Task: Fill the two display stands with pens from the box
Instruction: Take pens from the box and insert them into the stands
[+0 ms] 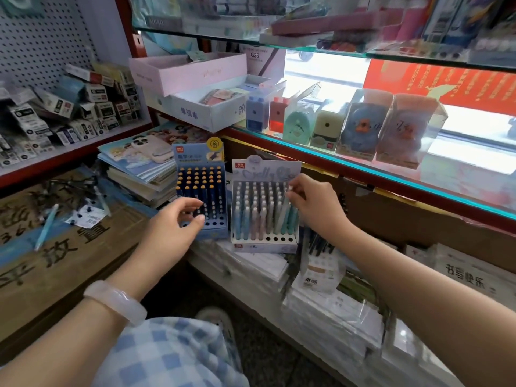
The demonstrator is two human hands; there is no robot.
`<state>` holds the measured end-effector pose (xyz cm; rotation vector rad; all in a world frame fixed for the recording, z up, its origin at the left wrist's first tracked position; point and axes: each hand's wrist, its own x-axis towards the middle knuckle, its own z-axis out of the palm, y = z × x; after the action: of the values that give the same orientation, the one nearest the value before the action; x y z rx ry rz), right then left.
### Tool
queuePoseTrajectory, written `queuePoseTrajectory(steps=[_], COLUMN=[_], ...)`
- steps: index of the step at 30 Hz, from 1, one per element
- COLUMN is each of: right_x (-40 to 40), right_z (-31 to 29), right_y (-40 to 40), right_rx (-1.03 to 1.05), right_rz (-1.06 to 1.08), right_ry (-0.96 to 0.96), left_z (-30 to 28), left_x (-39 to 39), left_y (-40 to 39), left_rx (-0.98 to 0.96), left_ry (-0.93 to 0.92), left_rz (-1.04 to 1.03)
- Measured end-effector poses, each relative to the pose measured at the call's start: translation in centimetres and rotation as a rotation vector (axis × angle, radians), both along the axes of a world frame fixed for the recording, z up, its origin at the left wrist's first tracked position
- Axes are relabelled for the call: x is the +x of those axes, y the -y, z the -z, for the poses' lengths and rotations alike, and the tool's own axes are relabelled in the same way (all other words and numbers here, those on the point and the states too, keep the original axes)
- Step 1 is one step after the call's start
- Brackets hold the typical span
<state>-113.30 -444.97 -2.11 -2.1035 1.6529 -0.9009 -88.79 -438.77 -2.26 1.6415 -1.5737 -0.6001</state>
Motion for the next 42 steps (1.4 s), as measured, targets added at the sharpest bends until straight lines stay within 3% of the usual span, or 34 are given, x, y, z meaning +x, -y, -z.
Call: queuePoseTrajectory(steps=[4,11,27,31,35,42], right_x=[0.5,1.6,3.4,5.1,9.4,19.3], right_z=[2.2,4.9,5.0,2.3,-1.6,-2.5], right_y=[0.8,2.2,3.1,2.4,2.1,1.4], right_rx=[0.031,0.122,0.239,0.036,-0.052,-0.040], right_rz=[0.038,0.029,0.047,0.083,-0.084,-0.423], right_ry=[-0.004,-0.098,-0.370,-0.305,-0.147,-0.182], left_z=[0.7,1.9,1.9,1.9,1.0,1.7], left_x=[2.0,3.5,3.9,5.2,7.0,16.3], left_y=[-0.3,-0.4,-1.6,-2.3,-2.1,-2.3], left_rx=[0.031,0.057,0.024,0.037,0.095,0.348], left_ry=[0.340,0.554,0.464,0.414,0.339,0.205], left_rz=[-0.035,0.005,-0.002,-0.026,-0.094,-0.324])
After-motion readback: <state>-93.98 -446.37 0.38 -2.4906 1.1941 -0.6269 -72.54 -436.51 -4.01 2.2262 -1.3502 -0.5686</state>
